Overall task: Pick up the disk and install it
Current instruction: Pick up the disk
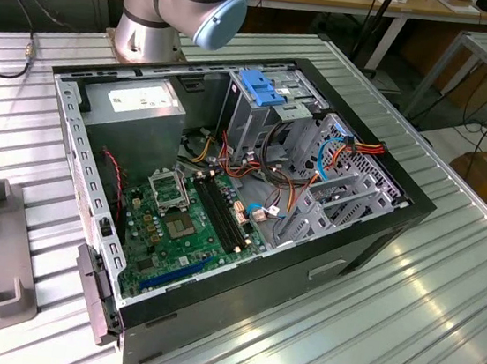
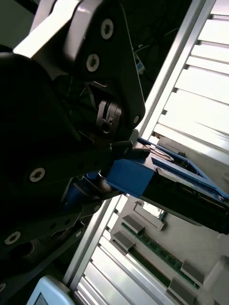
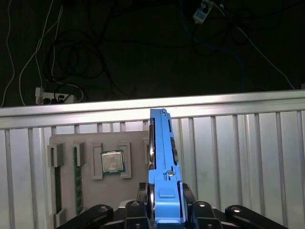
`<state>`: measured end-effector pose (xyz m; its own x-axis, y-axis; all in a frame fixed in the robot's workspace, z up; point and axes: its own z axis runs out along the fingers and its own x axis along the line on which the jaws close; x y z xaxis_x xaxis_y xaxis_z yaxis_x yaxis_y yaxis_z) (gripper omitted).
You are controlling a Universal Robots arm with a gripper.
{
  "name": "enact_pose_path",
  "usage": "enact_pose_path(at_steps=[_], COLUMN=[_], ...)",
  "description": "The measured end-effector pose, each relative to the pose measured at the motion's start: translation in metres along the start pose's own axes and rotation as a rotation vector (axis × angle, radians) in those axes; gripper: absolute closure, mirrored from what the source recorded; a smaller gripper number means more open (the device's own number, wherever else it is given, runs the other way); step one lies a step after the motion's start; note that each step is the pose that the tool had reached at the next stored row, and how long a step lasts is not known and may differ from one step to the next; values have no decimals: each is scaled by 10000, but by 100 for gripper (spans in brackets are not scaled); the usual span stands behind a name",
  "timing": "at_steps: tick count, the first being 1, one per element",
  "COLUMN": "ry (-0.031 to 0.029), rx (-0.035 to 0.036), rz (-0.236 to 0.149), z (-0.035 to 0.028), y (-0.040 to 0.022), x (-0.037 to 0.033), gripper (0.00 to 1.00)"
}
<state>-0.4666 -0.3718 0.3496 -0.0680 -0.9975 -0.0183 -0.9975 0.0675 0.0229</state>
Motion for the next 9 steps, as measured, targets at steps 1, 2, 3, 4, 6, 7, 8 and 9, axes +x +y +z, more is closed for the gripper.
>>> enact_pose_path(at_steps=[1,2,3,4,6,7,8,9], ry=[0,0,1,1,0,1,1,2], rx=[0,-1,-3,-5,-7,-12,-18,-25], rz=[1,0,0,0,1,0,0,1], z=[0,-2,-24,-74,-154,-195,-245,-294], y=[-2,-3,-4,-4,-5,-6,-6,-7], x=[0,0,-1,-2,-4,-5,-6,-8], gripper=[63,63,63,63,63,63,63,63])
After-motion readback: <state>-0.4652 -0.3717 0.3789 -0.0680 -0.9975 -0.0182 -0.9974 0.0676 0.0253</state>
